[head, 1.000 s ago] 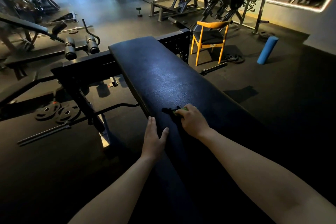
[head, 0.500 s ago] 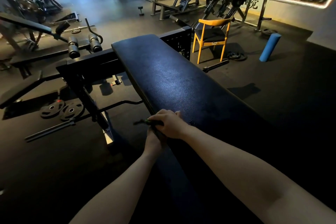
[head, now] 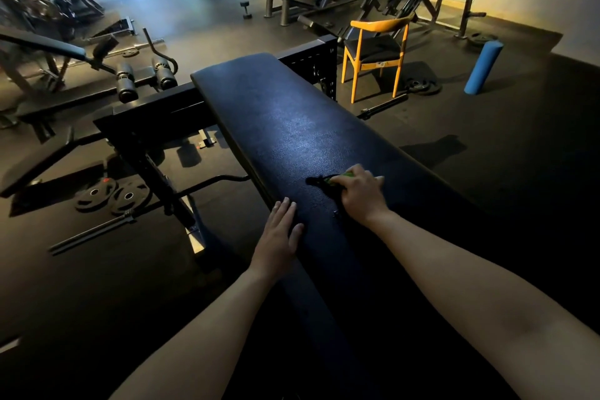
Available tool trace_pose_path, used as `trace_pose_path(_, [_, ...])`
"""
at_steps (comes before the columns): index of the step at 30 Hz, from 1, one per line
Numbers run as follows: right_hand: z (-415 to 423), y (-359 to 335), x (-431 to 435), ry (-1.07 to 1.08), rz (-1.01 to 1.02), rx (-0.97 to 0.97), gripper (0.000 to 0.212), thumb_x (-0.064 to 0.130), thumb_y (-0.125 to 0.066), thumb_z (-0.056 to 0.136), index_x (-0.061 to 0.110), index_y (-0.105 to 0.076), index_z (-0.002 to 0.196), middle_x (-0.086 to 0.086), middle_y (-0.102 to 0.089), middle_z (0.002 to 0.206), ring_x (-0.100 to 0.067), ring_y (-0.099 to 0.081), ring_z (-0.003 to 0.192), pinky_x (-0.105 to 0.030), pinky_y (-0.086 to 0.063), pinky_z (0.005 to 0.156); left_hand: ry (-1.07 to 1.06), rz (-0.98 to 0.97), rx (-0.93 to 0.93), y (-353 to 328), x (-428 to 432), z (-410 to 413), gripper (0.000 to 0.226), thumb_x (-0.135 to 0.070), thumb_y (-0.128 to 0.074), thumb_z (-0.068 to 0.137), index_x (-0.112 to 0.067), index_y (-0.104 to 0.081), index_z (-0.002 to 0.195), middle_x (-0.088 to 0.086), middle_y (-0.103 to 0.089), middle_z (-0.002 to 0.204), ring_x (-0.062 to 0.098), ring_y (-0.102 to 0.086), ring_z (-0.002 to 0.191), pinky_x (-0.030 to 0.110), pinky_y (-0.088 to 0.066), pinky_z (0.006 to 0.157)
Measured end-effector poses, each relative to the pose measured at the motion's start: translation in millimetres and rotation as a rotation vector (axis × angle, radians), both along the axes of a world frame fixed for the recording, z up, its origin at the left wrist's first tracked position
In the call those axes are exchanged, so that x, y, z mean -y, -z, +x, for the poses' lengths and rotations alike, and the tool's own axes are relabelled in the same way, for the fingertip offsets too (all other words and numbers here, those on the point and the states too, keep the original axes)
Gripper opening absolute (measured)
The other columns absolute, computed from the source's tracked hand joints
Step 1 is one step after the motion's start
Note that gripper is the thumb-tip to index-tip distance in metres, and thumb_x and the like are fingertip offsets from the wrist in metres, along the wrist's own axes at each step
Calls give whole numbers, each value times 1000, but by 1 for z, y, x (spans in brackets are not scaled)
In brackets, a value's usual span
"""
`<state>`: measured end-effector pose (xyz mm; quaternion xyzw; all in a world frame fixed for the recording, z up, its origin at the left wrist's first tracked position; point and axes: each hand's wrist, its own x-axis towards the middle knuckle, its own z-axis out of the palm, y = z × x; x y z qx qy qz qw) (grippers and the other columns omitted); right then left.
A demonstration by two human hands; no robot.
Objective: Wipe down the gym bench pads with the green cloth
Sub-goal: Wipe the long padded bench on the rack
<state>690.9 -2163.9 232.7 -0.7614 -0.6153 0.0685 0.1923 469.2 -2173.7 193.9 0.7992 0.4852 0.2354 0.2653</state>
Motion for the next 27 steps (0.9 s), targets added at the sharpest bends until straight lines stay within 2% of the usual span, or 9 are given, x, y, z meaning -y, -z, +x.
trace_pose_path(4, [12, -2, -3, 226, -58, 66, 41, 13, -48, 89, 34, -65, 121, -6, -48, 119, -31, -49, 110, -44, -29, 98, -17, -47, -13, -6, 0, 1, 54, -24, -52, 104, -13, -35, 154, 1, -22, 165, 12, -9, 153, 13, 2, 116])
trace_pose_path(7, [2, -12, -6, 269, -79, 17, 41, 13, -48, 89, 31, -64, 122, -8, -48, 123, -34, -48, 113, -44, -30, 101, -47, -64, -2, -10, 5, 4, 54, -24, -51, 104, -13, -34, 154, 0, -22, 165, 13, -9, 153, 17, 0, 118])
trace_pose_path(9, [-10, -18, -5, 129, -7, -55, 39, 16, -52, 88, 30, -65, 122, -8, -51, 122, -33, -52, 112, -41, -35, 99, -78, -72, 13, -13, 8, 8, 53, -22, -51, 104, -13, -36, 154, -1, -24, 164, 13, -11, 153, 19, -2, 119])
trace_pose_path(11, [-26, -20, 1, -157, 43, -109, 38, 23, -58, 89, 35, -65, 124, -4, -55, 121, -27, -55, 111, -40, -40, 98, -134, -93, 14, -17, 8, 11, 50, -22, -52, 100, -10, -44, 149, 4, -36, 158, 19, -23, 151, 27, -12, 123])
trace_pose_path(13, [-40, -18, 8, -369, -41, -52, 41, 30, -56, 92, 42, -60, 130, 2, -53, 128, -21, -51, 118, -41, -33, 99, -202, -74, -26, -24, 3, 18, 46, -31, -48, 89, -7, -59, 127, 11, -54, 138, 30, -44, 135, 42, -31, 118])
trace_pose_path(14, [-42, -14, 9, -394, -75, -27, 41, 31, -54, 93, 43, -57, 132, 3, -51, 131, -21, -47, 122, -41, -27, 97, -233, -42, -71, -29, -1, 22, 46, -33, -44, 84, -6, -61, 118, 12, -58, 127, 32, -50, 126, 45, -35, 112])
trace_pose_path(15, [-40, -11, 9, -378, -77, -19, 41, 30, -53, 94, 43, -57, 132, 4, -50, 131, -21, -45, 123, -40, -24, 94, -252, -10, -108, -31, -3, 28, 47, -33, -44, 83, -7, -61, 118, 13, -58, 125, 33, -50, 125, 47, -33, 112])
trace_pose_path(19, [-8, -6, 1, -222, -16, -8, 33, 29, -52, 95, 42, -65, 122, 3, -51, 120, -25, -48, 113, -35, -16, 79, -218, 44, -183, -41, -8, 66, 62, -28, -53, 95, -12, -36, 153, 6, -36, 156, 23, -24, 147, 43, -8, 123])
trace_pose_path(27, [79, -2, -7, 59, -25, 26, 44, 12, -47, 92, 37, -63, 126, -6, -45, 119, -30, -44, 108, -37, -21, 87, -73, 12, -388, -29, -1, 113, 61, -53, -38, 100, -35, -26, 156, -4, -15, 167, 21, -9, 151, 45, -1, 123])
